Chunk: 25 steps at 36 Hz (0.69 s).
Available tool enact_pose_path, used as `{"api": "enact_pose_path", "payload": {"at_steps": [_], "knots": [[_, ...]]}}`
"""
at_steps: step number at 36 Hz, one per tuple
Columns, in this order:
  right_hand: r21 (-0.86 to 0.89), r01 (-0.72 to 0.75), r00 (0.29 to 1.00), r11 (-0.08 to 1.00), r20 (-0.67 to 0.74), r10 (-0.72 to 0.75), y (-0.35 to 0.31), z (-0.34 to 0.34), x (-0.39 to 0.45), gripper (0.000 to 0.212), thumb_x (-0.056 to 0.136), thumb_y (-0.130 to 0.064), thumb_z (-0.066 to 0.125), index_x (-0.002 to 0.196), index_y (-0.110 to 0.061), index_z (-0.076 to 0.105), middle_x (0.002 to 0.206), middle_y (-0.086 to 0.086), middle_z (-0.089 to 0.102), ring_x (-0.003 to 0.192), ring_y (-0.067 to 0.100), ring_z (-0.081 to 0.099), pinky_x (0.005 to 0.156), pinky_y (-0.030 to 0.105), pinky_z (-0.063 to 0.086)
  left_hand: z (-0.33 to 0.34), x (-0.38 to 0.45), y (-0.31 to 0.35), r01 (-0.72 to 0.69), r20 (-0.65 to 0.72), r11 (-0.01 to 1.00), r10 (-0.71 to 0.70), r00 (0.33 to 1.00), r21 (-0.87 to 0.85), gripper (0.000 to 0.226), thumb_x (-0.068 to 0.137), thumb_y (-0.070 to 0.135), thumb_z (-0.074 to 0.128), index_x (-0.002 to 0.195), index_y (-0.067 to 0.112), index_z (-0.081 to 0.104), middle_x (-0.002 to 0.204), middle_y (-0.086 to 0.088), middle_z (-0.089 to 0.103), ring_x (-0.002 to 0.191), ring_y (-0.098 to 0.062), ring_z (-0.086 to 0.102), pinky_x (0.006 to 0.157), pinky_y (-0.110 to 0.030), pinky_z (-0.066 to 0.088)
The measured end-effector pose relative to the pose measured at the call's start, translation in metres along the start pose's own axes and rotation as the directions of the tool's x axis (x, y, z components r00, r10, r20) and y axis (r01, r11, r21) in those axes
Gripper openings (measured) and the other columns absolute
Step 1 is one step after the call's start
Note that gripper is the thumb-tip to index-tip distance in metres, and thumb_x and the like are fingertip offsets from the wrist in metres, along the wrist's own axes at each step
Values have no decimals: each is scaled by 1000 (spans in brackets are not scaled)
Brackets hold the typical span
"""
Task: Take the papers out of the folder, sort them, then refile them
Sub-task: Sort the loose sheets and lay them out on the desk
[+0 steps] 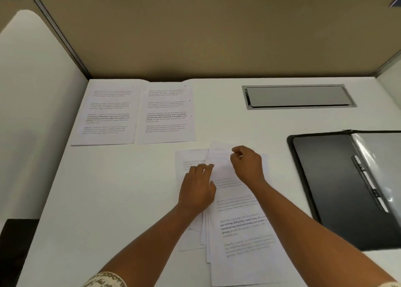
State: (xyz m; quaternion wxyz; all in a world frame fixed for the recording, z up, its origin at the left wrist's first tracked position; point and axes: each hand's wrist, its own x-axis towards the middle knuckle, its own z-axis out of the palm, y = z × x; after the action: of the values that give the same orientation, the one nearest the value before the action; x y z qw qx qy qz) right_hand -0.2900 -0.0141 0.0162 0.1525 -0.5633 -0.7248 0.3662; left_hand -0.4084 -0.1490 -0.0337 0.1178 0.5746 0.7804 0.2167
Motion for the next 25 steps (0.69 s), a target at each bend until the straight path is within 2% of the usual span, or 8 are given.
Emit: {"api": "enact_pose_path", "payload": {"at_steps": [4,7,10,17,22,25], "knots": [[-5,-64,997,998,-30,64,35,-22,-22,28,97,-10,55,121,-8,68,120,7,70,107,21,64,88,19,39,7,-8,10,34,-8,999,-34,999,13,48,87,29,57,132,14,58,121,-7,62,103,-27,59,78,-41,56],[-33,-116,993,993,-37,115,61,-37,-36,29,97,-11,55,124,-7,66,120,10,68,102,19,62,85,20,40,9,-12,17,65,-9,998,-65,998,-1,37,86,25,59,121,14,62,108,-6,62,94,-26,58,70,-38,54],[-74,-173,985,982,-33,171,85,-50,-45,32,96,-14,57,126,-8,65,122,12,67,107,23,63,85,23,40,11,-18,22,115,4,993,-115,993,-10,30,86,22,61,114,13,63,103,-6,61,92,-24,57,67,-36,52],[-241,-265,951,934,96,295,121,-63,-65,52,93,-34,66,136,-7,54,126,13,60,110,29,61,79,27,43,18,-36,29,207,-2,978,-207,978,-16,36,87,26,62,121,14,60,114,-7,59,100,-24,56,76,-38,55],[-189,-247,956,950,111,270,118,-57,-70,58,92,-35,70,139,-8,49,128,12,62,116,29,60,90,32,47,22,-45,34,247,10,969,-246,969,-9,42,87,26,64,127,14,59,119,-7,59,107,-25,55,81,-38,53],[-116,-247,960,962,102,259,114,-52,-74,47,94,-27,68,135,-11,52,122,10,67,109,27,64,87,31,48,23,-50,36,258,22,966,-258,966,-4,43,88,28,63,129,15,57,123,-6,57,111,-25,53,85,-38,51]]}}
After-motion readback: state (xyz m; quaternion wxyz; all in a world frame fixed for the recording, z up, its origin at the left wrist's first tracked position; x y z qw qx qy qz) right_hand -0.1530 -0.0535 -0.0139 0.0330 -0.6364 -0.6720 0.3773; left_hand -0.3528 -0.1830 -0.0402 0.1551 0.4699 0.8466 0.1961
